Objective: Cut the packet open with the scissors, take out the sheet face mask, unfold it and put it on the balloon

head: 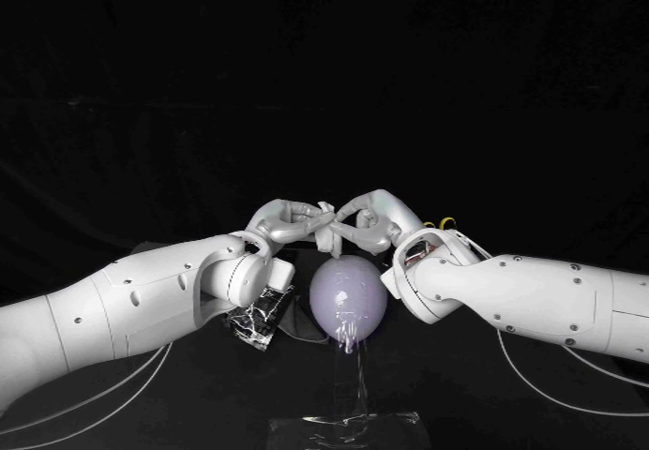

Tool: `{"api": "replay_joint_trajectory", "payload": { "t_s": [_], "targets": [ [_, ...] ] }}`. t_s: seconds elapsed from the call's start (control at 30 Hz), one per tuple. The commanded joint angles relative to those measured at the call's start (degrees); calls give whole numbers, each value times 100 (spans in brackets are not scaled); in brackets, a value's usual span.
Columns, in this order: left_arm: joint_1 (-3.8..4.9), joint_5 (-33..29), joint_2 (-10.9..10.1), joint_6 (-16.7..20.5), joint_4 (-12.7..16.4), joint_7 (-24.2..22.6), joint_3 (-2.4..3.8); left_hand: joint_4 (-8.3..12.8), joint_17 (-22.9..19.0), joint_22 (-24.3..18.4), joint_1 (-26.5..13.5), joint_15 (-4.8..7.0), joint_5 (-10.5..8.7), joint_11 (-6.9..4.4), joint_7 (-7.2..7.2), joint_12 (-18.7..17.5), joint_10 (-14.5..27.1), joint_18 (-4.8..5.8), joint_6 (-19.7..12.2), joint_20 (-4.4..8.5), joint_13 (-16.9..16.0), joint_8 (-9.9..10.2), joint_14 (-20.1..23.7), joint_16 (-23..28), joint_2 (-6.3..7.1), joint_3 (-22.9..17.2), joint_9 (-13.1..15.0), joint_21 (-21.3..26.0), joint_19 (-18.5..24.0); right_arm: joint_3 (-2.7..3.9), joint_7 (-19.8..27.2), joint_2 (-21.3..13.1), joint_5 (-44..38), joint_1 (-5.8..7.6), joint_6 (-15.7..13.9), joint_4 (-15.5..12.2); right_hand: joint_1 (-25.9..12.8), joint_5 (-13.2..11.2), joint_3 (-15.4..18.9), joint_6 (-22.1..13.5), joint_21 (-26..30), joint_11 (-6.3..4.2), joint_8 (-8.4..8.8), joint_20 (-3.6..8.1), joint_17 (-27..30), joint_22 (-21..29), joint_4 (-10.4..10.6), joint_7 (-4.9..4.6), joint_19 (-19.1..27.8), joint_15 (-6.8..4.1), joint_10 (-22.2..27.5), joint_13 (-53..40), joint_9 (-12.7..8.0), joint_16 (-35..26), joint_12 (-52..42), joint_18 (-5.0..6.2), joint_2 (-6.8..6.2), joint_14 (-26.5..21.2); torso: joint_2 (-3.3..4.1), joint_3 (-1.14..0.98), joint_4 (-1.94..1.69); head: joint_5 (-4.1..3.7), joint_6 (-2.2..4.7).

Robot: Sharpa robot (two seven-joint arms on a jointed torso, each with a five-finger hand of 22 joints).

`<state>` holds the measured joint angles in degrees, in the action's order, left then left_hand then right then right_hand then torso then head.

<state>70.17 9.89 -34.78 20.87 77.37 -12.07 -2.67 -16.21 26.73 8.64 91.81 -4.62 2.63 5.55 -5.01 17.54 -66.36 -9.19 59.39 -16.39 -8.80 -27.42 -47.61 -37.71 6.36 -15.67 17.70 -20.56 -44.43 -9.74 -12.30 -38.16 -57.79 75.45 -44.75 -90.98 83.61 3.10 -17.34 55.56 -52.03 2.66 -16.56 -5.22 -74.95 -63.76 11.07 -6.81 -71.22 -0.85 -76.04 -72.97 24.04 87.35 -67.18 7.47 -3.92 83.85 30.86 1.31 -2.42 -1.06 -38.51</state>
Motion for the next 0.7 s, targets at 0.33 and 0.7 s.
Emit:
{"api": "replay_joint_trajectory", "payload": {
  "t_s": [0.33,0.7],
  "targets": [
    [11,-25,30,-217,33,-44,8,8,10,9,25,9,13,-38,30,49,26,-39,70,-1,-19,-39,20,-47,59,-33,171,-36,-32,4,-8,29,-114,1,51,14,161,-10,-414,173,-140,-91,-148,67,-1108,-140,-274,60,-99,-92,-77,5,66,69,-58,-1,54,472,0,-2,3,-1,-1],
    [11,-19,-37,-262,19,-92,8,8,13,10,30,11,14,-39,29,57,32,-39,73,-1,-26,-38,24,-52,62,-36,167,-37,-31,9,47,-112,-15,1,-139,53,21,-16,-672,195,-347,-142,-305,111,-1224,-317,-403,117,-226,-140,-230,-67,176,125,-170,-39,86,521,2,-2,5,-5,6]
  ]
}}
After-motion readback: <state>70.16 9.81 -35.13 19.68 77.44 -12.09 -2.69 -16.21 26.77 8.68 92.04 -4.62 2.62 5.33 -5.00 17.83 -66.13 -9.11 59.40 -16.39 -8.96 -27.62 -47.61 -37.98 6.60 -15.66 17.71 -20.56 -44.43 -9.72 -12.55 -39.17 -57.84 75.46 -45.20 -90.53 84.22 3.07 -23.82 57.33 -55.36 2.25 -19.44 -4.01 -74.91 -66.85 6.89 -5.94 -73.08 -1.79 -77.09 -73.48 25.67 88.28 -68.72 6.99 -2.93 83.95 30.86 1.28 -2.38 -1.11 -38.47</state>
